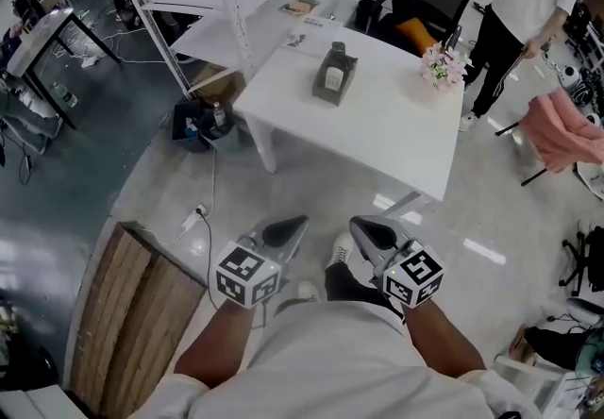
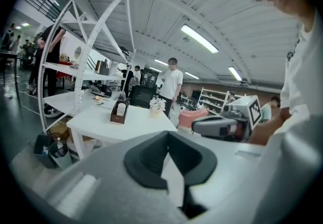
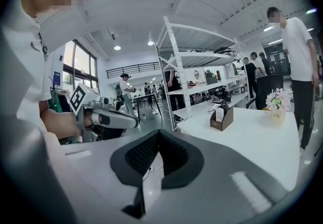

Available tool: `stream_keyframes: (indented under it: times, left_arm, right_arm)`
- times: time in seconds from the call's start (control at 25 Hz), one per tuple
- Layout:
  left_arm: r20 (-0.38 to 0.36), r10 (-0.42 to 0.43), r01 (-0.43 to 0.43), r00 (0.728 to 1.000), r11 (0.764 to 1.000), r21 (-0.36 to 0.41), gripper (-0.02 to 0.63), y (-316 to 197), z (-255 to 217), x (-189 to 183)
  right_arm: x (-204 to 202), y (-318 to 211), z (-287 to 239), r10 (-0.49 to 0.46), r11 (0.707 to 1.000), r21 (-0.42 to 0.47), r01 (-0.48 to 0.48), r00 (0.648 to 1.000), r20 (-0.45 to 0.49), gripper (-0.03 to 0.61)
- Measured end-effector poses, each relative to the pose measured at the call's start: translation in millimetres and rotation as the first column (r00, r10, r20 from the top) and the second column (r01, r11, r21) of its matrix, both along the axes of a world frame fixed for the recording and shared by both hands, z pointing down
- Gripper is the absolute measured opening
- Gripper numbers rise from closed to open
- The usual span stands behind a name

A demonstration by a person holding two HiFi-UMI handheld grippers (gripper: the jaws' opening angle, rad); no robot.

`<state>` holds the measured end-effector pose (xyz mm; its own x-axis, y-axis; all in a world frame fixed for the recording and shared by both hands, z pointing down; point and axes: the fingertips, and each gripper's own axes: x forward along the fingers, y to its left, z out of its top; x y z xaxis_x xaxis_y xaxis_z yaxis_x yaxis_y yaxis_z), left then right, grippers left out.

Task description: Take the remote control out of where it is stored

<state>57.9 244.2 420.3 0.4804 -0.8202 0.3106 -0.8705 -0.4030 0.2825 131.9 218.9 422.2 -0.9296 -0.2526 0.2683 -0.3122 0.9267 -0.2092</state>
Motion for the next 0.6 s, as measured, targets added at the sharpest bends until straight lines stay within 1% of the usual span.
stream_keyframes:
  times: [0.32, 0.6]
  left_arm:
    - [0.009, -0.038, 0.038, 0.999, 0.999, 0.003, 0.002, -18.0, 2.0, -9.5]
    - [0.027, -0.053, 0.053, 0.998, 0.999, 0.0, 0.002, -46.8, 4.9, -20.6]
  right_arm:
    - [-11.8, -16.0, 3.9, -0.037, 0.999, -0.004, 0.037, 0.999, 0.003, 0.006]
    - [-23.8, -48.6, 10.7, -0.049, 0.998, -0.026, 0.05, 0.999, 0.012, 0.006]
